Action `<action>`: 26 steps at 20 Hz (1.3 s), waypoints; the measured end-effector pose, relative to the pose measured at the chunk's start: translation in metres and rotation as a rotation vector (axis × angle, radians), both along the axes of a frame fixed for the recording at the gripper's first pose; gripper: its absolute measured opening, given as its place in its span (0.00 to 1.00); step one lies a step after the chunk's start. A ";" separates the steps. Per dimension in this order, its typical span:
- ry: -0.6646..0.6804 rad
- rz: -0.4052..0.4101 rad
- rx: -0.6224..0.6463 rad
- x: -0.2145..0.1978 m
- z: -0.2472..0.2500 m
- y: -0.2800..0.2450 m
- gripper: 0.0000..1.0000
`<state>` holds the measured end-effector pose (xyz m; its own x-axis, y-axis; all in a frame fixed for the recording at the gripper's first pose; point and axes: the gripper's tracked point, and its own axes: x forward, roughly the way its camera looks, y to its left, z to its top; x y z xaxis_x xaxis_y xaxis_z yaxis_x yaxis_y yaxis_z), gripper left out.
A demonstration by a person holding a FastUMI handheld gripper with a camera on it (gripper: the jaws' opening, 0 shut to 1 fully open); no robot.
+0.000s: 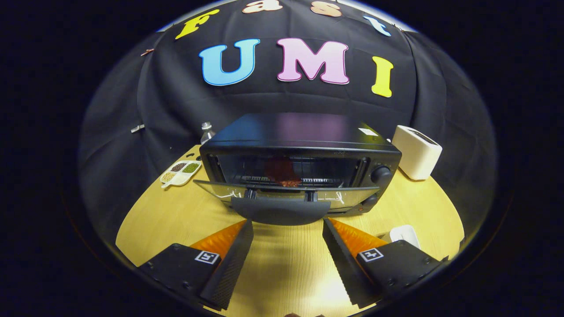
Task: Open the toaster oven, put the food inside, and close the toaster oven door.
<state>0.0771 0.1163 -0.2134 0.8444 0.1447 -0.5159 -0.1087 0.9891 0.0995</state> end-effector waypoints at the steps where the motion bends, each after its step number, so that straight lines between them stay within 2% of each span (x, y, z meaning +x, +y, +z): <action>1: -0.023 -0.004 0.012 0.004 0.012 -0.004 0.98; 8: -0.207 -0.017 0.017 0.004 0.107 -0.044 0.98; 12: -0.296 -0.068 0.101 -0.001 0.166 -0.082 0.98; 18: -0.359 -0.079 0.080 -0.024 0.228 -0.143 0.98; 23: -0.377 -0.140 0.114 -0.042 0.254 -0.178 0.98; 26: -0.406 -0.179 0.094 -0.043 0.258 -0.193 0.98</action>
